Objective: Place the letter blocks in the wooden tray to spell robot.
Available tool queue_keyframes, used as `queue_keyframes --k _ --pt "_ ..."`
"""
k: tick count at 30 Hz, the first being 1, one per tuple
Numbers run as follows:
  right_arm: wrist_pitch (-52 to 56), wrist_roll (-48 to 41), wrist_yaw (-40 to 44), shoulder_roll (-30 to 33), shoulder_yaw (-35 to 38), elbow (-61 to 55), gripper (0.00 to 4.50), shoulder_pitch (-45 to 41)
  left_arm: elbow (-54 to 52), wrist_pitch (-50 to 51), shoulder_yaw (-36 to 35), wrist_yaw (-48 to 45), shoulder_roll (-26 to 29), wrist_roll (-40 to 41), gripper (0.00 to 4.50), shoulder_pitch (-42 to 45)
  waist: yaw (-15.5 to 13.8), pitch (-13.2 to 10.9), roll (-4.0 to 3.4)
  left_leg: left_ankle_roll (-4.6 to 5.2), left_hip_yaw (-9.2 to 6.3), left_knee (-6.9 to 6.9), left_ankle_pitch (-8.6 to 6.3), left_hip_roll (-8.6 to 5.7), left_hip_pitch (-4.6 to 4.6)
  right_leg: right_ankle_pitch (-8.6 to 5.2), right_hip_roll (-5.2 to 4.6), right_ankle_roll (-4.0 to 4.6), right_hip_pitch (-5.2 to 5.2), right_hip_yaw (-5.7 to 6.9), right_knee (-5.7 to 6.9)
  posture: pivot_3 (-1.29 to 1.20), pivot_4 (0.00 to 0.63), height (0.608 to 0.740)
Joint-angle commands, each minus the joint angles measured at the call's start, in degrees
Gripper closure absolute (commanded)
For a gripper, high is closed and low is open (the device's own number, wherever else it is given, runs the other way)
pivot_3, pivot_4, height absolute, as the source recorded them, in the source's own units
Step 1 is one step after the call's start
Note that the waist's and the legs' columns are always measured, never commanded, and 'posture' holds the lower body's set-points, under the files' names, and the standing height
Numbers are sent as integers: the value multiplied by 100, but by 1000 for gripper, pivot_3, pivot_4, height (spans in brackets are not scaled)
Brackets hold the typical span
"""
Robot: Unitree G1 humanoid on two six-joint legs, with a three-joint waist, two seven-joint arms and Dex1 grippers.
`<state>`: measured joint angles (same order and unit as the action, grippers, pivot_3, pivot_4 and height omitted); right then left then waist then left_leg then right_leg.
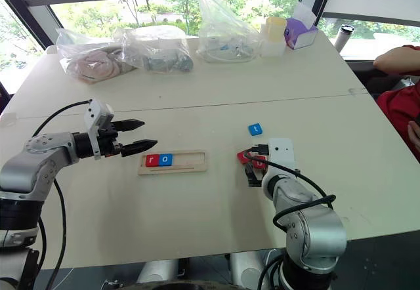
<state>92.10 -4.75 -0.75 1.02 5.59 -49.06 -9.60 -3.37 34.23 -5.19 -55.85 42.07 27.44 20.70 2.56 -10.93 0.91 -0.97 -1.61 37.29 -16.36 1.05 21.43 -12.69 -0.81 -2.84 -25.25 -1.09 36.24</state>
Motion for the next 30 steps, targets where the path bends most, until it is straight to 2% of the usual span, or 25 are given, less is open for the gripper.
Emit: queue_keyframes --k 1,4,6,9,11,13,16,20,25,30 --pt "40 -69 193 578 -41 -273 35 -241 -81 -135 -102 -7 61 -20 0 -6 -2 -1 -1 0 0 0 0 0 1 0 0 0 0 1 0 0 150 740" --pt "-283 -394 864 1384 224 -424 35 -514 -38 -163 -128 -15 80 -44 0 -18 -4 0 1 0 3 1 0 -5 2 -1 -6 0 1 -3 -3 0 150 740" --pt "-610 -869 1648 1784 549 -350 35 -593 -11 -175 -136 -28 81 -55 0 -10 -6 0 1 0 5 1 0 -8 2 -2 -5 -3 3 -2 -5 0 150 740" --pt "-1964 -1905 3751 3007 947 -304 35 -56 19 -202 -101 -49 72 -71 0 1 -22 -2 3 0 4 -7 0 -8 1 -4 -3 -9 4 0 -9 0 150 740" --pt "-3012 -2229 4886 3667 1184 -132 35 538 39 -209 -75 -86 81 -73 0 17 -48 -3 8 5 0 -12 -3 -8 2 -4 -3 -28 8 8 -13 0 150 740" --pt "-4023 -2192 5636 4173 1262 356 35 1001 62 -198 -60 -133 111 -69 0 50 -46 -5 12 15 0 -12 -9 -8 1 -7 -3 -38 12 8 -14 0 150 740" --pt "-5721 -1733 6439 4746 958 1553 35 1162 78 -177 -39 -257 227 -90 0 82 0 -10 20 16 15 1 -9 -9 -3 -6 -6 -38 16 -3 -14 0 150 740" --pt "-7468 -1102 6819 4908 305 3303 35 538 -13 -93 -121 -340 395 -41 0 51 10 -19 40 15 27 14 -9 -7 -17 -9 0 -8 23 -17 -12 0 150 740" --pt "-8619 -742 7151 4662 -401 5002 35 -416 -388 125 -312 -329 611 107 0 -226 4 -20 40 15 24 17 -8 -7 -16 -6 4 -7 24 -22 -6 0 150 740" --pt "-9506 -474 7469 4474 -822 6408 35 -945 -711 312 -588 -187 729 220 0 -569 -46 -23 37 15 21 11 -8 -6 -8 13 1 -13 17 -25 -5 0 150 740"
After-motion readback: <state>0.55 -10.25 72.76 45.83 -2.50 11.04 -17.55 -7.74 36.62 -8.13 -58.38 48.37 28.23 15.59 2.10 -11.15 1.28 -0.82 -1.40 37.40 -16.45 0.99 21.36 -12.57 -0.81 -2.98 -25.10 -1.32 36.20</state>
